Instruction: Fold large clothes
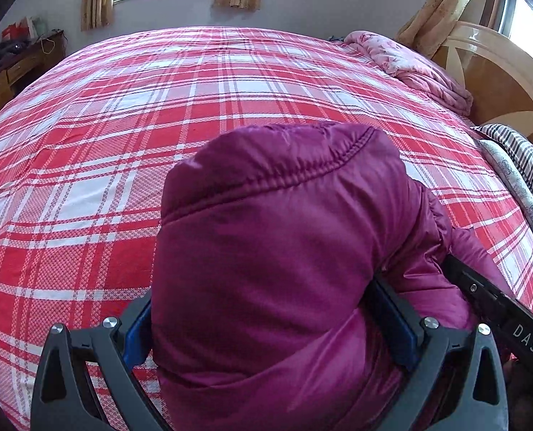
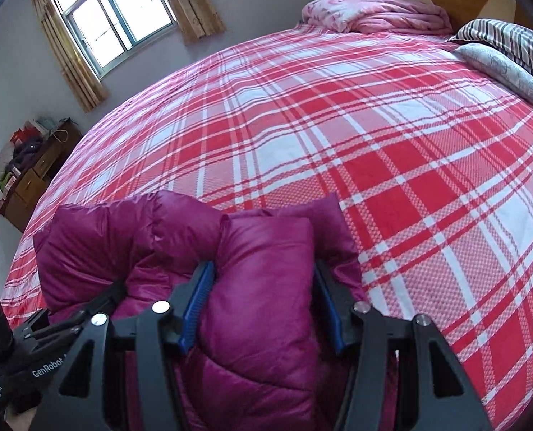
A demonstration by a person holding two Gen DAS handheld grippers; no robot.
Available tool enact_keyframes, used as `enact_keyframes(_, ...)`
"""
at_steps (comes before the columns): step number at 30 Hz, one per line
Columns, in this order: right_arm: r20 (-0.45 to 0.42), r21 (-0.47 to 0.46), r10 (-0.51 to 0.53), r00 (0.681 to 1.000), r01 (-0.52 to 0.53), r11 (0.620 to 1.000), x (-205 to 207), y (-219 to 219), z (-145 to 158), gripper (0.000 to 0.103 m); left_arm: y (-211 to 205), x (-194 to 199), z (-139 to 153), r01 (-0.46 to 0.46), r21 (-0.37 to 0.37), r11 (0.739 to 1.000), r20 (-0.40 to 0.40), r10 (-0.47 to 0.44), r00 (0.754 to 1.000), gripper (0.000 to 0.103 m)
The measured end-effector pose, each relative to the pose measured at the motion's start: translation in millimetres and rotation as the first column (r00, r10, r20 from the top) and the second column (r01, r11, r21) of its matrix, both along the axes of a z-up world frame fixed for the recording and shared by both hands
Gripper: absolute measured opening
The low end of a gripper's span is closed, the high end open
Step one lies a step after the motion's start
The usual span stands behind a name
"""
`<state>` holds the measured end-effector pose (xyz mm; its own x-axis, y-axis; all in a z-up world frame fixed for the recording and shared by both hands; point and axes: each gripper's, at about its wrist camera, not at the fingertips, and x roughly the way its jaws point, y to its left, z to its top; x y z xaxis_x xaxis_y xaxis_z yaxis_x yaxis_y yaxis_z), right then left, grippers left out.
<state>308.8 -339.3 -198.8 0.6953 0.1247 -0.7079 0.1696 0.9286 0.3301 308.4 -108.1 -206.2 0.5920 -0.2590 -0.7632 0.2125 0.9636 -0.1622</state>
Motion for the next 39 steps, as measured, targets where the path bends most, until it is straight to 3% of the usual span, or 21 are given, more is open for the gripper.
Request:
enact_keyframes(18,-0.023,0.011,0.008,1.0,-0.008,1.0,4.9,-3.2,-4.9,0.058,-4.1,4.4,-3.3,0.018,0.027,0.999,-0.016,-0.017,1.0,0.102)
enact_keyframes(20,-0.018,0.072,0.036,0.999,-0.034,0.997,1.5,-10.4,-1.5,0.06,3.3,2.4,2.4,0.044,0.0,0.999,-0.048,-0.043,0.998,0.102)
enact_keyframes(22,0.015,0.182,0.033,0.999,-0.035,0.983,-16.8,-26.5,6.8,0.065,20.0,-11.2,15.0,0.04,-0.062,0.997,-0.044,-0.043,0.998,0.102)
enact_keyframes(23,0.045,0.223,0.006,0.999,-0.015,0.975,-30.6,-37.6,11.9,0.077,30.2,-21.6,22.6,0.042,-0.094,0.995,-0.022,-0.044,0.999,0.102)
enact_keyframes(25,0.079,0.222,-0.042,0.996,0.024,0.975,-53.2,-52.2,20.9,0.086,50.0,-43.8,33.9,0.043,-0.14,0.989,0.009,-0.043,0.999,0.102)
enact_keyframes(27,0.072,0.207,-0.008,0.997,-0.008,0.978,-62.4,-56.0,20.5,0.086,63.2,-60.1,34.9,0.042,-0.192,0.981,0.01,-0.041,0.999,0.102)
enact_keyframes(31,0.005,0.229,0.048,0.999,-0.048,0.972,-62.4,-57.3,3.2,0.085,65.5,-74.8,13.9,0.059,-0.279,0.959,-0.071,-0.082,0.994,0.102)
enact_keyframes(34,0.004,0.244,0.086,0.996,-0.085,0.966,-64.8,-53.7,-4.4,0.083,60.7,-84.7,5.7,0.066,-0.316,0.946,-0.047,-0.085,0.995,0.102)
enact_keyframes(36,0.003,0.273,0.142,0.99,-0.137,0.952,-65.5,-48.2,-8.0,0.072,55.9,-85.8,5.0,0.093,-0.332,0.939,-0.025,-0.108,0.994,0.102)
enact_keyframes(37,0.005,0.306,0.176,0.984,-0.169,0.937,-65.9,-46.4,-11.0,0.062,53.3,-85.5,4.7,0.107,-0.337,0.935,-0.02,-0.121,0.992,0.102)
enact_keyframes(39,0.014,0.308,0.199,0.98,-0.193,0.932,-67.9,-39.3,-15.6,0.058,48.8,-85.5,4.6,0.125,-0.332,0.935,0.0,-0.133,0.991,0.102)
